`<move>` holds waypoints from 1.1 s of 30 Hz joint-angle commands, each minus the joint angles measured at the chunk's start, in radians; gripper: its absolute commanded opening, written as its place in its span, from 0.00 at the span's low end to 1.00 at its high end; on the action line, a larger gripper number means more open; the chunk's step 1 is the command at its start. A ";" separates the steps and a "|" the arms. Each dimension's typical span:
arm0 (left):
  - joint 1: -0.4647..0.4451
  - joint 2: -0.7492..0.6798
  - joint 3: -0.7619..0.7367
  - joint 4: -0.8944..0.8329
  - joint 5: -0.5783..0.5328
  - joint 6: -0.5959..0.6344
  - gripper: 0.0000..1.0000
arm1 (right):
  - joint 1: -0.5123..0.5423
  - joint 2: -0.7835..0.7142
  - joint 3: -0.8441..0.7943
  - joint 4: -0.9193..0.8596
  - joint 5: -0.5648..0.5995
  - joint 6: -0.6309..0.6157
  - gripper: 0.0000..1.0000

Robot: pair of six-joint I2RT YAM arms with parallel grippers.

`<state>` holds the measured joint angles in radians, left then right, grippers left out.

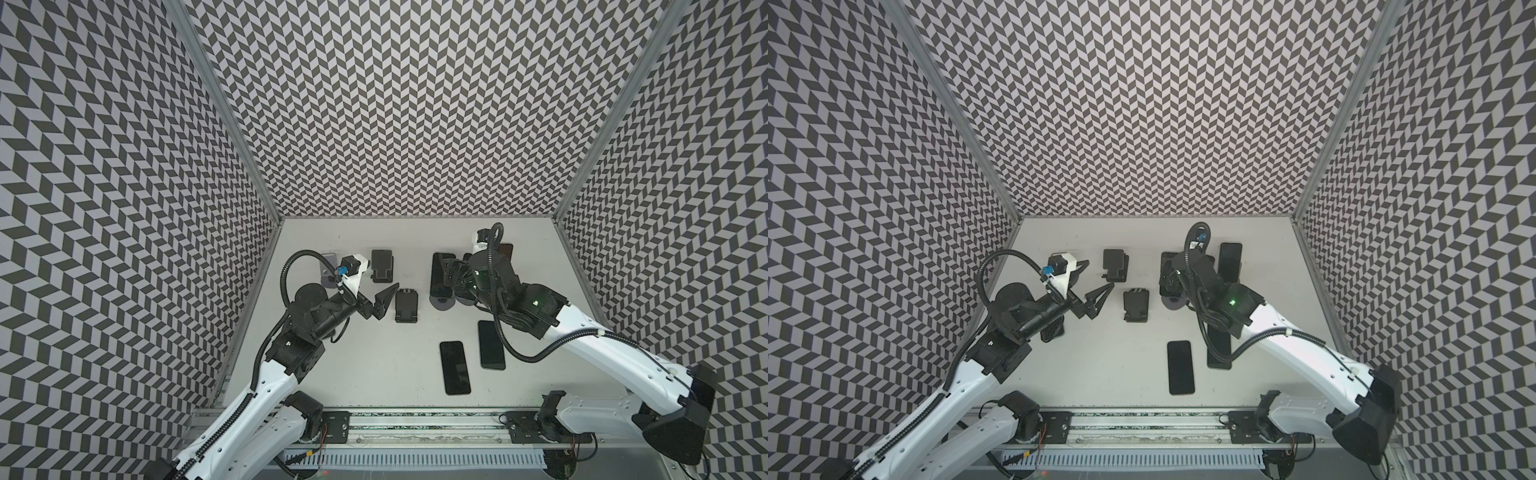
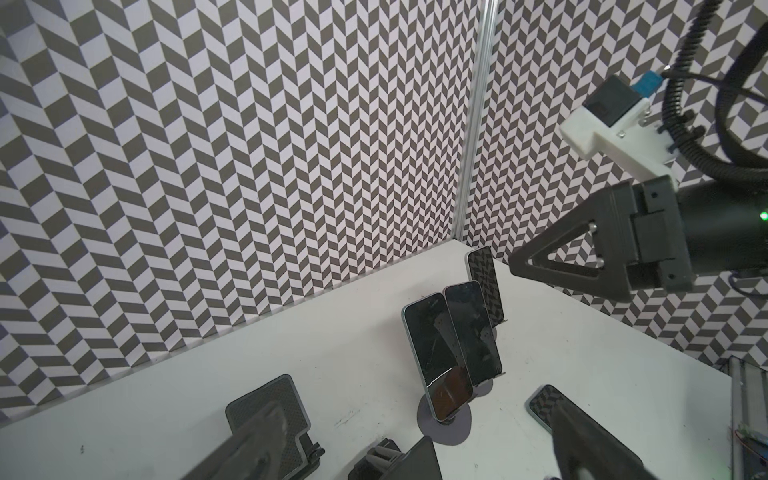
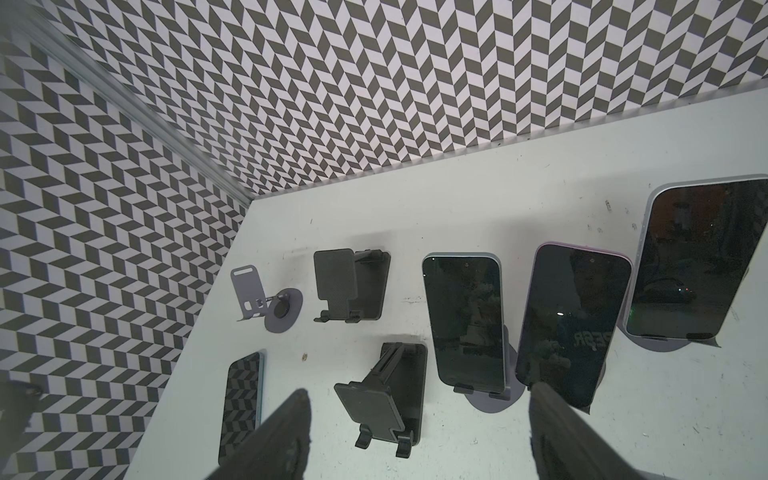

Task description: Remove the phone from the phone stand

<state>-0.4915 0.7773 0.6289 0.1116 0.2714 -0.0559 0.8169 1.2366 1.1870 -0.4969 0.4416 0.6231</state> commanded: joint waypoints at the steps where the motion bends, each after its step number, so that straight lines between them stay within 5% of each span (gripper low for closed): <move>1: -0.005 -0.019 -0.036 0.076 -0.069 -0.067 1.00 | -0.007 0.004 0.010 0.011 -0.007 0.011 0.78; 7: -0.004 -0.032 -0.065 0.100 -0.115 -0.089 1.00 | -0.012 0.023 0.004 0.024 0.003 0.011 0.77; 16: -0.004 0.007 -0.067 0.110 -0.024 0.009 1.00 | -0.022 0.136 0.078 -0.015 0.022 0.003 0.80; 21: -0.005 0.035 -0.064 0.106 0.041 0.079 1.00 | -0.035 0.200 0.126 -0.023 0.042 -0.008 0.99; 33: -0.006 0.115 -0.070 0.105 0.035 0.141 1.00 | -0.046 0.231 0.145 -0.038 -0.022 0.016 0.99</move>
<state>-0.4915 0.8700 0.5465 0.2237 0.2848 0.0589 0.7757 1.4776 1.3495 -0.5453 0.4240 0.6182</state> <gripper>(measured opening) 0.997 0.994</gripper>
